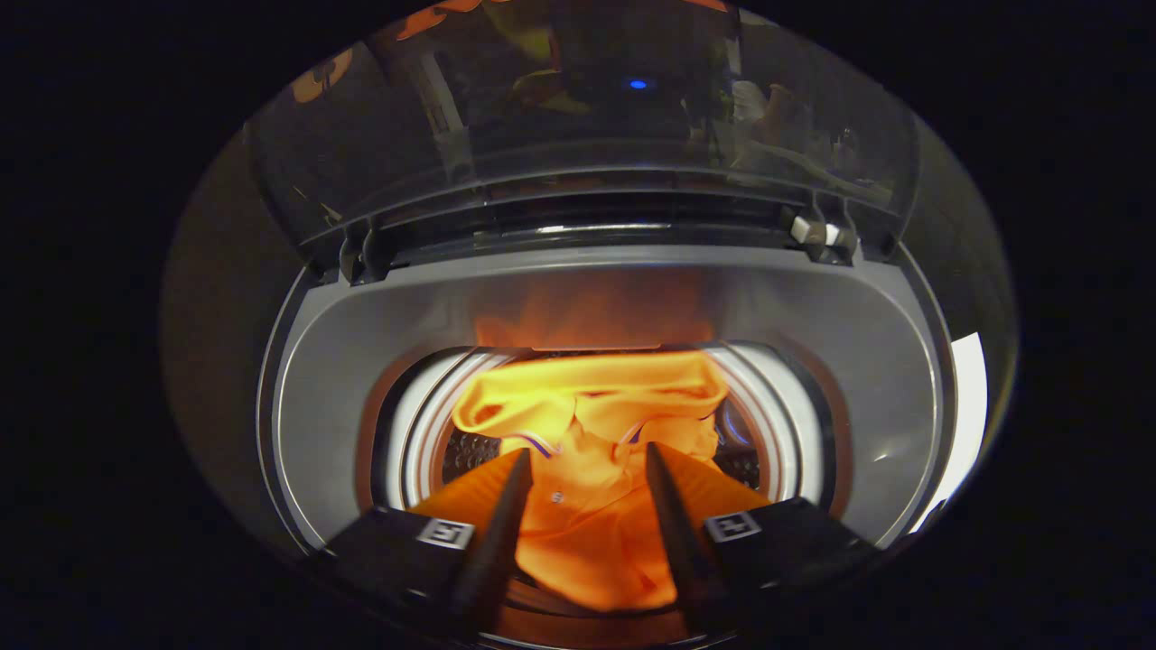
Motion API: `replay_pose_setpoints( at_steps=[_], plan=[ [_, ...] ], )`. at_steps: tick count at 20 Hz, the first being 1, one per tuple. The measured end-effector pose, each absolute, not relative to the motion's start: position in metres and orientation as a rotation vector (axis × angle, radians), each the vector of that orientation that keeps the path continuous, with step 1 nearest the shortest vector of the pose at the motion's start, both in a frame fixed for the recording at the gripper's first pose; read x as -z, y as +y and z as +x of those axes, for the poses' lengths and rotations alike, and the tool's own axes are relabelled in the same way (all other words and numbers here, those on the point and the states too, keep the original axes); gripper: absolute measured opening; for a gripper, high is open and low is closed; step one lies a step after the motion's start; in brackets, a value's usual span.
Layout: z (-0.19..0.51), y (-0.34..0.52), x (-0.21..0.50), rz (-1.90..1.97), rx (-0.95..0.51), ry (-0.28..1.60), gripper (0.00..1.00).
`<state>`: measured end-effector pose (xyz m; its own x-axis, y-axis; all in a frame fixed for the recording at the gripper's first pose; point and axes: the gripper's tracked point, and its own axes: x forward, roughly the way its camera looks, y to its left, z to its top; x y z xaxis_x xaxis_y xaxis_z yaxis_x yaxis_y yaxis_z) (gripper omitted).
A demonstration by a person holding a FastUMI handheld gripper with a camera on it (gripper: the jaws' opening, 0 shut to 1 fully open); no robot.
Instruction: Put the clothes into the washing machine and then close the washing machine lid.
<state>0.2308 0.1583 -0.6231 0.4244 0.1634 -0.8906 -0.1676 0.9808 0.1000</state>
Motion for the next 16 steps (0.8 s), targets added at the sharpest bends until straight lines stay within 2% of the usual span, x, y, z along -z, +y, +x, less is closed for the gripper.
replay_pose_setpoints(
  at_steps=[2,6,10,16],
  plan=[
    [0.226,0.159,0.618,-0.003,-0.220,1.107,1.00],
    [0.227,0.163,0.591,-0.002,-0.254,1.013,1.00],
    [0.234,0.170,0.534,0.000,-0.297,0.855,1.00],
    [0.250,0.180,0.399,0.041,-0.323,0.580,0.99]
  ],
)
